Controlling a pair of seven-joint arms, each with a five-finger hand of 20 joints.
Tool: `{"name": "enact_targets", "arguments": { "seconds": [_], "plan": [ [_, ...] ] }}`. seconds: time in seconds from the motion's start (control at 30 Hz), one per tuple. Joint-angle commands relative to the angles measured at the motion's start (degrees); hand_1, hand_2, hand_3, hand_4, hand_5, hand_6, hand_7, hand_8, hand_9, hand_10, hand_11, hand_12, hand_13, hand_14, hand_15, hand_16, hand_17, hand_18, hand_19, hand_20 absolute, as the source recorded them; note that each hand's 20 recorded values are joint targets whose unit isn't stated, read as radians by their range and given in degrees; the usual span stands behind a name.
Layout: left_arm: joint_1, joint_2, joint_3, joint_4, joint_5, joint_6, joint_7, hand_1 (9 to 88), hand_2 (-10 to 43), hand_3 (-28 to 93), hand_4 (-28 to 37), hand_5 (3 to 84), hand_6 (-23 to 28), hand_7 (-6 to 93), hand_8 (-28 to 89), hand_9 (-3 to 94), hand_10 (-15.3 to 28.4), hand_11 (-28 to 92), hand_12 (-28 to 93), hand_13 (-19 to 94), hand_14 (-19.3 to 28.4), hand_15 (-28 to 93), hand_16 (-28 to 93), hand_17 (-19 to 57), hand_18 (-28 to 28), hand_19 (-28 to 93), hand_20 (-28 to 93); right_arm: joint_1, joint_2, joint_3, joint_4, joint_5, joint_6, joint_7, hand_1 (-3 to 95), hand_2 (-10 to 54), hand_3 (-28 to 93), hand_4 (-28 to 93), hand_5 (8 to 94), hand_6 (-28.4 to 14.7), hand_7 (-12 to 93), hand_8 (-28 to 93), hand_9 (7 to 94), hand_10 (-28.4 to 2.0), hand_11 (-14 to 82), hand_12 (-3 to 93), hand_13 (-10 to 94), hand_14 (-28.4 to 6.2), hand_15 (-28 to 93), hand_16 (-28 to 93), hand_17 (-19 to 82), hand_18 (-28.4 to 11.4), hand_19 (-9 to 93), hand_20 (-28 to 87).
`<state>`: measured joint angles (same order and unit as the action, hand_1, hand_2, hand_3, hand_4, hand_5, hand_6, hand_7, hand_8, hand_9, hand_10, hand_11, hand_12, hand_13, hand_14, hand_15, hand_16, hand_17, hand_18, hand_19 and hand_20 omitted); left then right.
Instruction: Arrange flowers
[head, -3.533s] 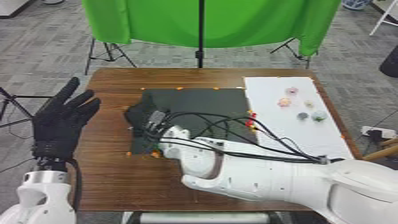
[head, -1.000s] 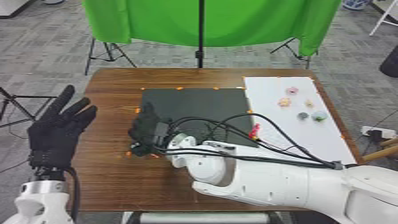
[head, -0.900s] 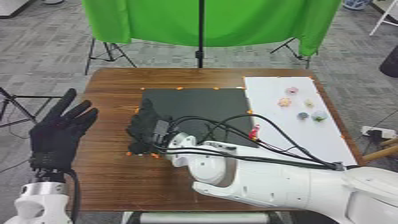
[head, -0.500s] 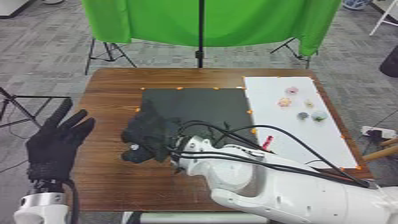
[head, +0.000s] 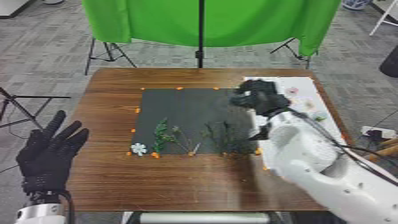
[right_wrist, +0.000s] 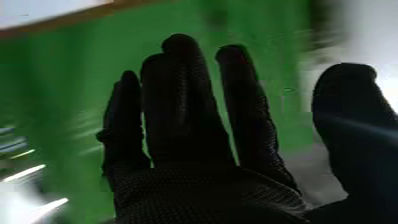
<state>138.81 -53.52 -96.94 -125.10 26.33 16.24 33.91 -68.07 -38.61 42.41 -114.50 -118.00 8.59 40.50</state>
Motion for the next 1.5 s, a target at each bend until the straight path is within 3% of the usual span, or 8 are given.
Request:
{"name": "enact_targets", "arguments": {
  "seconds": [0.03, 0.17, 0.47, 0.63, 1.0, 1.2, 1.3, 1.5],
  "plan": [
    [-0.2, -2.67, 0.40, 0.75, 3.05, -1.34, -2.74, 9.9, 8.9, 80, -28.3, 35.3, 5.8, 9.2, -9, 35.3, 19.2, 20, 10, 24, 28.4, 54, -10, -10.1, 28.2, 55, 6, -2.3, 6.3, 5.3, 6.7, -0.6, 2.2, 8.0, 22.1, 2.0, 81, -27, 55.3, -1.7, 14, -13, 54.4, -20.3, 37.4, 15.5, 44, -18.5, 80, 14, 15, -26.2, 76, 45],
    [-1.4, -3.91, 0.66, 0.94, 3.74, -1.96, -3.82, 10.4, 8.5, 79, -28.3, 35.1, 5.7, 9.0, -10, 34.9, 19.1, 20, 10, 23, 28.4, 54, -10, -10.3, 28.3, 54, 6, -3.8, 6.1, 7.2, 9.3, -0.8, 0.4, 10.9, 23.5, 0.6, 81, -27, 53.9, -1.7, 14, -13, 53.7, -20.5, 36.2, 15.5, 44, -18.5, 80, 13, 16, -26.4, 77, 44],
    [-1.5, -4.51, 0.56, 0.70, 3.28, -1.78, -3.48, 10.9, 9.0, 78, -28.3, 34.7, 5.8, 9.2, -9, 34.9, 19.5, 20, 10, 23, 28.4, 53, -10, -10.4, 28.3, 53, 7, -2.3, 5.3, 3.2, 13.0, -2.4, -5.1, 11.5, 27.7, -5.5, 82, -27, 52.2, -0.9, 15, -13, 52.0, -19.4, 36.1, 16.1, 43, -17.6, 80, 12, 15, -26.5, 78, 43],
    [-1.7, -3.67, 0.99, 0.75, 2.66, -1.65, -2.90, 10.7, 9.1, 78, -28.3, 34.5, 6.0, 9.3, -9, 34.8, 19.5, 20, 10, 23, 28.4, 53, -10, -10.4, 28.3, 53, 7, -2.8, 5.2, 2.6, 14.1, -2.3, -6.8, 12.4, 29.7, -8.2, 83, -28, 53.0, 0.2, 16, -13, 52.2, -18.7, 38.2, 16.4, 44, -17.2, 81, 12, 15, -26.6, 78, 43],
    [-2.4, -3.94, 1.05, 0.90, 2.74, -2.13, -3.52, 10.6, 9.2, 79, -28.3, 34.4, 6.2, 9.6, -10, 34.9, 19.8, 21, 10, 23, 28.4, 54, -10, -10.3, 28.3, 53, 8, 1.2, 4.2, -3.2, 18.4, -3.0, -6.3, 13.1, 38.1, -9.5, 83, -28, 56.7, 2.0, 18, -14, 58.3, -16.8, 40.4, 16.0, 50, -13.7, 80, 14, 17, -25.5, 80, 44],
    [-2.3, -4.16, 1.05, 0.84, 2.72, -1.99, -3.80, 11.3, 9.1, 79, -28.3, 34.4, 6.3, 9.7, -10, 34.9, 19.9, 21, 10, 23, 28.4, 54, -10, -10.2, 28.2, 53, 8, 2.3, 3.2, -7.4, 19.9, -7.6, -2.7, 13.3, 53.5, -9.5, 71, -28, 73.9, 3.3, 21, -5, 81.6, -7.5, 19.3, 33.8, 65, -6.6, 71, 27, 23, -24.0, 82, 44],
    [-2.3, -4.35, 1.04, 0.80, 2.76, -1.83, -4.08, 11.6, 9.0, 79, -28.3, 34.4, 6.4, 9.7, -10, 34.9, 19.9, 21, 10, 23, 28.4, 54, -10, -10.2, 28.1, 53, 8, 1.8, 3.1, -7.6, 19.7, -8.6, -0.7, 13.7, 59.0, -9.5, 68, -28, 82.2, 3.3, 22, 0, 89.7, -3.7, 16.7, 36.4, 73, -4.3, 69, 28, 26, -22.6, 83, 43],
    [-1.7, -3.89, 0.78, 0.61, 2.38, -1.57, -3.61, 12.2, 8.8, 79, -28.3, 34.4, 6.5, 9.8, -10, 34.8, 19.9, 21, 10, 23, 28.4, 54, -10, -10.0, 27.9, 53, 8, -1.4, 2.8, -3.4, 15.3, -12.6, 1.7, 13.7, 59.7, -9.5, 67, -28, 84.5, 3.4, 23, 0, 92.6, -3.1, 15.0, 36.1, 77, -4.2, 69, 27, 28, -22.5, 84, 43]
  ]
}}
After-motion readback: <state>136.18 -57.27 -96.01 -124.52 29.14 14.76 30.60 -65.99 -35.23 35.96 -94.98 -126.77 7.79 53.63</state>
